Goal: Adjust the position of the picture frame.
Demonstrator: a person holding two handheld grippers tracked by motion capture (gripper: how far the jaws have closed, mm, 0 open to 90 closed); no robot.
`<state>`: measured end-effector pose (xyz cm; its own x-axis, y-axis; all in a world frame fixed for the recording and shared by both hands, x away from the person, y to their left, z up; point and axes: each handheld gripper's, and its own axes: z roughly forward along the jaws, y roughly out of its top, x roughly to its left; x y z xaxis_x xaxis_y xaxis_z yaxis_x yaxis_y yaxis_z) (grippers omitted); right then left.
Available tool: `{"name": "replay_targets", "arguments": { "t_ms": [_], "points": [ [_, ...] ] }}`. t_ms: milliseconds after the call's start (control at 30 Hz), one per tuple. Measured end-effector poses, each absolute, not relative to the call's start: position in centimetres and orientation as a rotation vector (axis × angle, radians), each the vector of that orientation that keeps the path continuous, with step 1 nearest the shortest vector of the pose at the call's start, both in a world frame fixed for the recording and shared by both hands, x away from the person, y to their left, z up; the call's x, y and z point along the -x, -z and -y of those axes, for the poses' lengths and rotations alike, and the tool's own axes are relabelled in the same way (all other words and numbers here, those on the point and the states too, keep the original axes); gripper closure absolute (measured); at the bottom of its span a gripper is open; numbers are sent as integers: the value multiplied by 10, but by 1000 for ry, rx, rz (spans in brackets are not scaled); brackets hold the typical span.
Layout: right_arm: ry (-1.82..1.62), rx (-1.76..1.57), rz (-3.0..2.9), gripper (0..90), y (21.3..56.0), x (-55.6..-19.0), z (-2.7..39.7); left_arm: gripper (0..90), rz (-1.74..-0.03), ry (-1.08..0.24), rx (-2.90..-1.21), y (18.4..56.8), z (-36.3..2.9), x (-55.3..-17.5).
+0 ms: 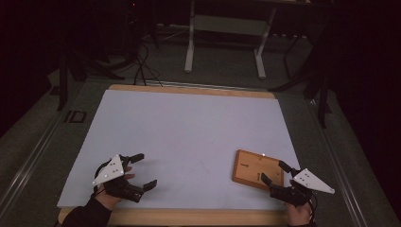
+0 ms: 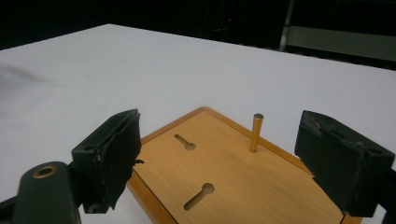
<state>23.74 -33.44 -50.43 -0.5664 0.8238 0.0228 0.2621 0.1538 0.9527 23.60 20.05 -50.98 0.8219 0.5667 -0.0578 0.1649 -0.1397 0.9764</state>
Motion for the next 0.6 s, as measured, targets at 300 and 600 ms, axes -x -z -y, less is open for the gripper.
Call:
{"name": "replay_targets", "arguments": {
  "t_ms": [300,600],
  "points": [
    [-1449,-1015,-1948,140,501,-236,332,2,-571,-368,-1699,510,-200,-236],
    [-1458,-1002,-2001,111,496,-243,333,2,-566,-367,-1708,510,-199,-236]
  ]
}}
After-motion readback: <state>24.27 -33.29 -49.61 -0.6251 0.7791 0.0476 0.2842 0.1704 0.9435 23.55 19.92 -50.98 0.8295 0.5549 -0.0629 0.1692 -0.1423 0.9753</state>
